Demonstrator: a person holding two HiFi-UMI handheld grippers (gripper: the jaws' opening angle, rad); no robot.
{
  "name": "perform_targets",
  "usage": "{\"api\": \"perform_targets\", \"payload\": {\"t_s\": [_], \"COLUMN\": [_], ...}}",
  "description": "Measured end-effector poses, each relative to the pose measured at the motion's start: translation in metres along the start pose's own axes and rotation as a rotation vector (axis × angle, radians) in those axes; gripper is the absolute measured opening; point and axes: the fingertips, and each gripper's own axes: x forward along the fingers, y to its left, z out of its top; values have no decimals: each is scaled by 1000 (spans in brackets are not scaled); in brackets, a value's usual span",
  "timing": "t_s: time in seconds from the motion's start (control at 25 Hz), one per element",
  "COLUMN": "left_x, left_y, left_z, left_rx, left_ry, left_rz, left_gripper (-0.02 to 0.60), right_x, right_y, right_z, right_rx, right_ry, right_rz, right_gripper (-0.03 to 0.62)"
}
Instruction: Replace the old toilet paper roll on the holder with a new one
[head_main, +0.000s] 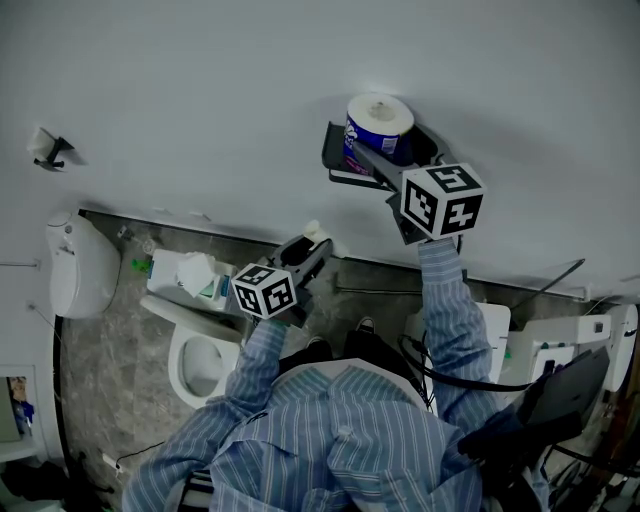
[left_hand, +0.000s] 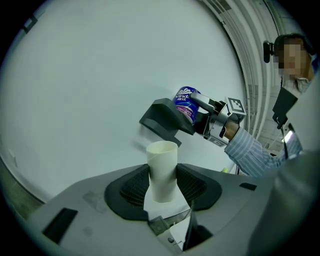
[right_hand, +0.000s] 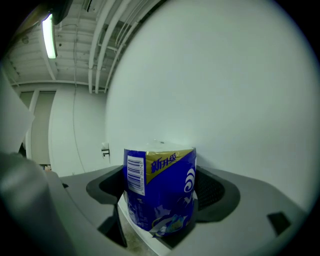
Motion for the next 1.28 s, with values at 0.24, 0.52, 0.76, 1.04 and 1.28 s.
{"api": "perform_targets", "payload": {"t_s": [0.24, 0.52, 0.76, 1.04, 1.28], "left_x": [-5, 10, 24, 34, 39], "left_y": [10, 5, -15, -8, -12], "left_z": [8, 4, -11, -7, -11], "left_rx": [-2, -8, 8, 1, 4], "left_ry": [-8, 14, 38, 64, 66], "left_rz": [-1, -15, -47, -73, -74], "left_gripper": [172, 173, 173, 172, 173], "right_x": [-13, -60, -134, -152, -148], "right_y": [-2, -24, -50, -75, -86], "right_z": [12, 13, -9, -50, -105], "right_rx": [205, 397, 480, 581, 758], "right_ry": [-120, -240, -312, -272, -268], "right_rz": [13, 20, -69, -204, -239], "right_gripper": [414, 414, 414, 414, 414]}}
